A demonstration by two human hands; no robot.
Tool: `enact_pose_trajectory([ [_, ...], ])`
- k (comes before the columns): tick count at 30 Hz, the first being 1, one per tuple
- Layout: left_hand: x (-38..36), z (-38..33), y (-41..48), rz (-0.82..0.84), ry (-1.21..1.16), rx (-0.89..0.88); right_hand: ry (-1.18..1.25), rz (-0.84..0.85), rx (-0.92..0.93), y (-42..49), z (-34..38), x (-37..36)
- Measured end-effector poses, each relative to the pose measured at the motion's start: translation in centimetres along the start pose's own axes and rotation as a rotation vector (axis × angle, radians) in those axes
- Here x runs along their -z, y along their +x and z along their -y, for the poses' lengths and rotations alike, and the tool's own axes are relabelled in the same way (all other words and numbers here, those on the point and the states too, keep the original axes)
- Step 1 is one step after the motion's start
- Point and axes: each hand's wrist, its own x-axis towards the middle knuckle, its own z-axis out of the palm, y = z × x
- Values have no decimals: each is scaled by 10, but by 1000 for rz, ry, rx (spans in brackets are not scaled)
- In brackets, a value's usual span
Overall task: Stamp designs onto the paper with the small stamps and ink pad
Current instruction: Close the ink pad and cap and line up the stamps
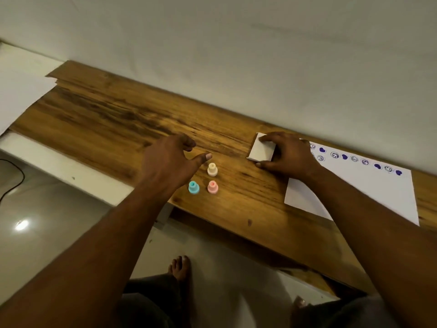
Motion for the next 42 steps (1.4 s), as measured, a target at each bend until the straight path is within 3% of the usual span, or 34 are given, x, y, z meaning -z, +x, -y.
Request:
enact_pose_trajectory([
  [23,-10,14,1,95,-49,81,78,-34,-26,15,-30,-13],
  [26,-7,16,2,119,-47,94,48,-200,22,12,-21,-9],
  [29,2,21,6,219,-42,117,107,-317,186,13,7,-7],
  [34,16,34,10,488,-65,90,156,97,389,14,60,-26],
  [42,12,45,7,641,-97,22,104,152,380,23,87,-48],
])
